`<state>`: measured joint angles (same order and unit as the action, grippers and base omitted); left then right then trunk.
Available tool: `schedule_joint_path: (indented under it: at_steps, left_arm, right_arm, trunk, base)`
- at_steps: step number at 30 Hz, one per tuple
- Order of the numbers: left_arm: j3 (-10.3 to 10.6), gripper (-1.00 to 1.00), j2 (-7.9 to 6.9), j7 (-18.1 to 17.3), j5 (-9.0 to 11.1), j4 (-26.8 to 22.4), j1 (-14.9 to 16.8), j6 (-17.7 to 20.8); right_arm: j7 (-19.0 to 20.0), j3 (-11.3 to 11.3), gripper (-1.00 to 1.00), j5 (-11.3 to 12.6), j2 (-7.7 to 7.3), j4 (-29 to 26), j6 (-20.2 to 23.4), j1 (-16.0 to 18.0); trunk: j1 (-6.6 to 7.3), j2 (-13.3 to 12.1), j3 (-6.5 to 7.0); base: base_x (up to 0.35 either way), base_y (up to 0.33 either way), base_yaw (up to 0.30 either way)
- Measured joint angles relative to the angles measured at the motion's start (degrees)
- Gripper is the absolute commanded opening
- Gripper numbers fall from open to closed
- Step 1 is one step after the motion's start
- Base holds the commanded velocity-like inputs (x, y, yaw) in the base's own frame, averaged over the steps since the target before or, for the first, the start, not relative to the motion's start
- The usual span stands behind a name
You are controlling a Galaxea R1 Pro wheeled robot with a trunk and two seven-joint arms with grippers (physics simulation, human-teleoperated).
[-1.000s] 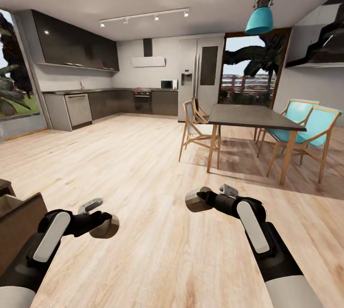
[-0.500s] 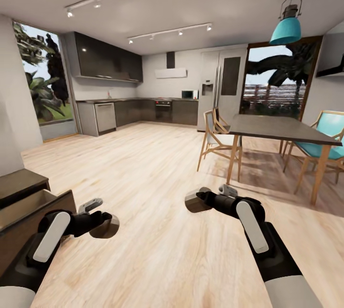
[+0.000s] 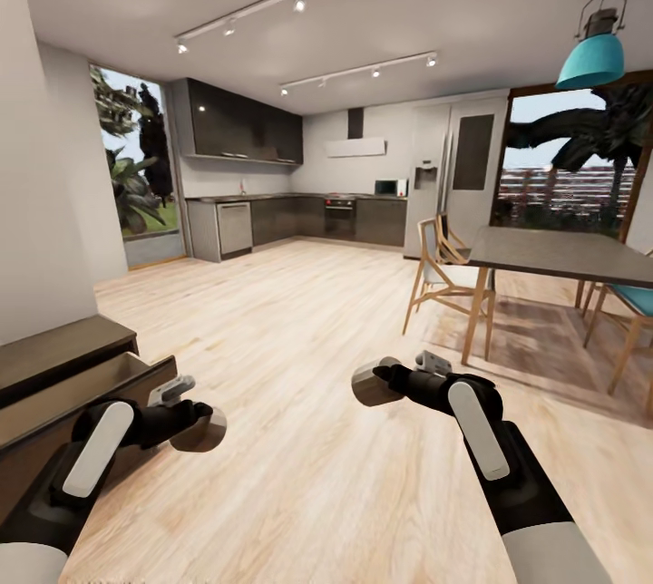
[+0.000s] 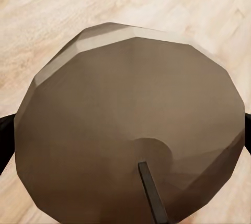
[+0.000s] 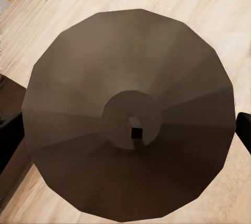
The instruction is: Place each of the two pumpkins and all three candles from the living room inside a cabinet in the living room (use any cabinet), then make sure every cabinet is closed, and position the cauldron so it is next to a table in the living room.
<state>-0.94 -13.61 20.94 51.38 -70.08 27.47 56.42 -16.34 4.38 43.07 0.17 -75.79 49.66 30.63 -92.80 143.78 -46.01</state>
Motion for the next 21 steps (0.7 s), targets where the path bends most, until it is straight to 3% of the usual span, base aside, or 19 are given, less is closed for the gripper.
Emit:
schedule_joint_path:
  at_steps: [13, 21]
  left_arm:
    - [0.0, -1.00, 0.00, 0.0, 0.0, 0.0, 0.0, 0.0]
    - [0.0, -1.00, 0.00, 0.0, 0.0, 0.0, 0.0, 0.0]
  right_arm:
    - [0.0, 0.0, -1.00, 0.0, 0.00, 0.0, 0.0, 0.0]
    - [0.0, 0.0, -1.00, 0.0, 0.00, 0.0, 0.0, 0.0]
  trunk:
    - [0.00, 0.0, -1.06]
    - [0.21, -0.1, 0.05]
  base:
    - [0.000, 0.000, 0.151]
    - [0.000, 0.000, 0.149]
